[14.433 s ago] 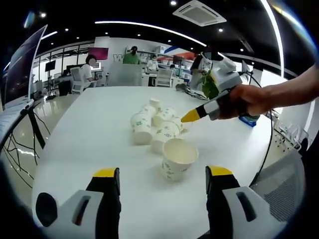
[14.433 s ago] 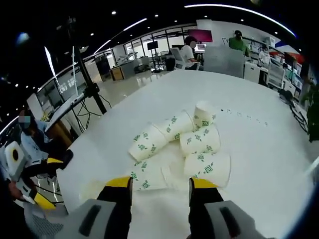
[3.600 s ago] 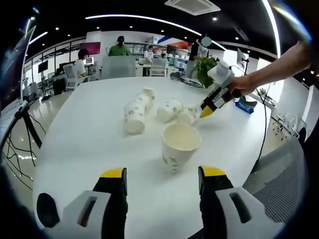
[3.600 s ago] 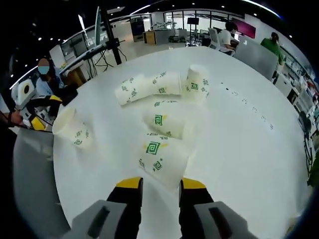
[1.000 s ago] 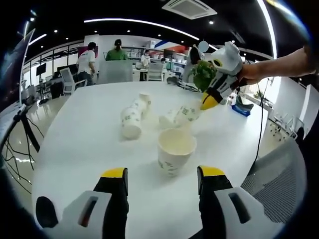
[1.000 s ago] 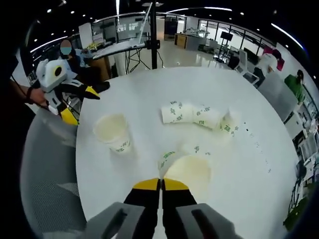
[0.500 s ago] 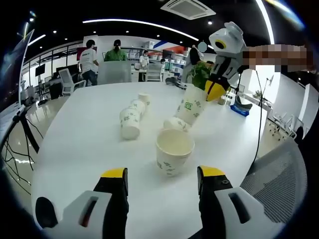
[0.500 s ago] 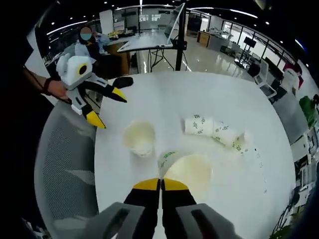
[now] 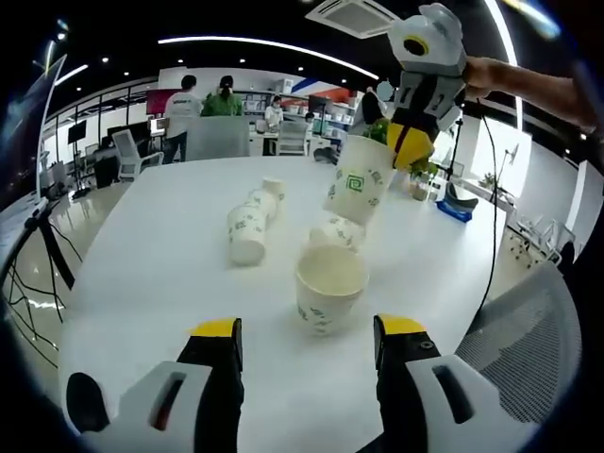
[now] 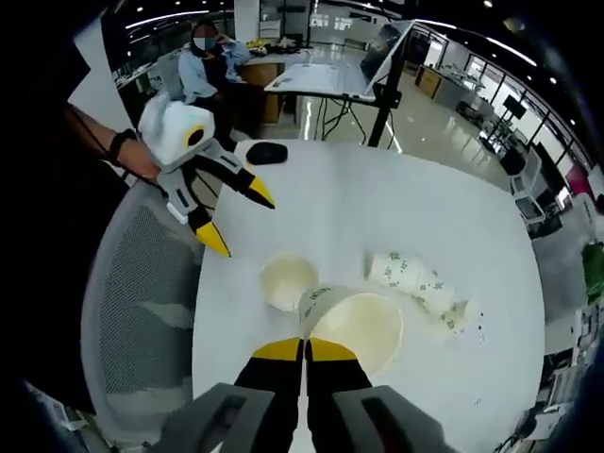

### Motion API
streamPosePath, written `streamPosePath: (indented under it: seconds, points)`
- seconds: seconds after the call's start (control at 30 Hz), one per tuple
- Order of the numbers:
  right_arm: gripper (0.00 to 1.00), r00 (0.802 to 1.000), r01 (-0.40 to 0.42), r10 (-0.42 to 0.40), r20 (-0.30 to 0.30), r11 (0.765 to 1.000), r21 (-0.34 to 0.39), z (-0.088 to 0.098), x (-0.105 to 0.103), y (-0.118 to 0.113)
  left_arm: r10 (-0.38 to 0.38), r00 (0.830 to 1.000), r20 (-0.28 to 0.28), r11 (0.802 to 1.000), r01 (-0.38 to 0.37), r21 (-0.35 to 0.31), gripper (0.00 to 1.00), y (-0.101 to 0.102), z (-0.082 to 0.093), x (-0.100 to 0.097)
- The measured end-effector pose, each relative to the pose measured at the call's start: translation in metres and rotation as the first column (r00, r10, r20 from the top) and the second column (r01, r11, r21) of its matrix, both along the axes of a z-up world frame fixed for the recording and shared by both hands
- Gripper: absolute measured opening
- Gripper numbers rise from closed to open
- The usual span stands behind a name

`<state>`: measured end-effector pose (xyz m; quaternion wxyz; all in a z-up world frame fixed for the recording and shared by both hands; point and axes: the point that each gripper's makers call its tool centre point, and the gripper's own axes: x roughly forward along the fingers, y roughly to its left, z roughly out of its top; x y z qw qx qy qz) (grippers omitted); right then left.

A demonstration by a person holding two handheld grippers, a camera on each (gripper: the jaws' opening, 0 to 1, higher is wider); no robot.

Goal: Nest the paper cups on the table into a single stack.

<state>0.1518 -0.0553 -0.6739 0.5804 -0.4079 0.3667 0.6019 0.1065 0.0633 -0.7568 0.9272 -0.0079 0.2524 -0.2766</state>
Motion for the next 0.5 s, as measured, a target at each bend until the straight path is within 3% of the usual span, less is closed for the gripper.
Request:
streamPosePath:
  seconds: [0.3, 0.5]
  points:
    - [0.00, 0.995, -0.104, 0.103, -0.018, 0.993, -0.054, -0.004, -0.015, 0.021, 0.008, 1.000, -0.001, 1.000, -0.008, -0.004, 0.54, 0.002, 0.000, 0.000]
    - [0.00, 0.991, -0.130, 0.128, -0.036, 0.989, -0.065, -0.010, -0.017, 0.029, 0.004, 1.000, -0.001, 1.000, -0.004, -0.003, 0.54, 0.002, 0.000, 0.000]
